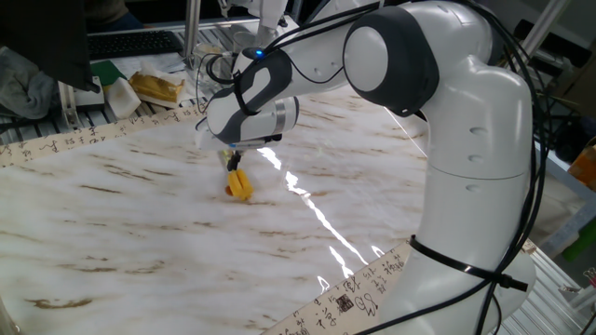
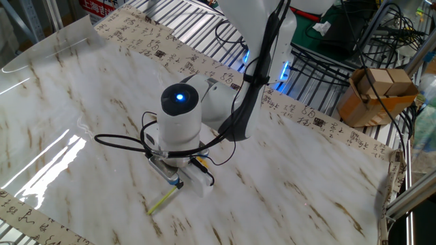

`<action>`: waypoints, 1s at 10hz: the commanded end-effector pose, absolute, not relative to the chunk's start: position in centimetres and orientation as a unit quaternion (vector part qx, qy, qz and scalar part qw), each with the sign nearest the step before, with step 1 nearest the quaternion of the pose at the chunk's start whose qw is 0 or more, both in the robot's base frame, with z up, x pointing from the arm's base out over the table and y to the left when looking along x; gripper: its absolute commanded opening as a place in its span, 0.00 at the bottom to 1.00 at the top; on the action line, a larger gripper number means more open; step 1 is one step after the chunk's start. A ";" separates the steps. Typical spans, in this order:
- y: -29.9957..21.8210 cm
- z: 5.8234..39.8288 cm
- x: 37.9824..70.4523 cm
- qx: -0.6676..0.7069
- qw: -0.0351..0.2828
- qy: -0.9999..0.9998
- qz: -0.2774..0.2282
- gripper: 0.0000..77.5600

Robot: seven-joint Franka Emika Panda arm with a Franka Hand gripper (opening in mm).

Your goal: Clean the tabletop with a sponge

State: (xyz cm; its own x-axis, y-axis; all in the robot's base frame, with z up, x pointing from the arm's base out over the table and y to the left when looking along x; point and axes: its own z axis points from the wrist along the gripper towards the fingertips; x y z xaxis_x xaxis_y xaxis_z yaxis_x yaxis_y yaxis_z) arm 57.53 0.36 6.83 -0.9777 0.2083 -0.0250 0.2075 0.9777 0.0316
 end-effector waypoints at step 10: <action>1.6 7.6 57.8 0.128 0.008 0.992 0.018 0.01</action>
State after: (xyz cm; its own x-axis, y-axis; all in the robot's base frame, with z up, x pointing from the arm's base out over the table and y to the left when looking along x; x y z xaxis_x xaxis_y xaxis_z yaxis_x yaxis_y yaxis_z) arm 57.62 1.56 7.20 -0.9672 0.2537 -0.0143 0.2530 0.9667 0.0377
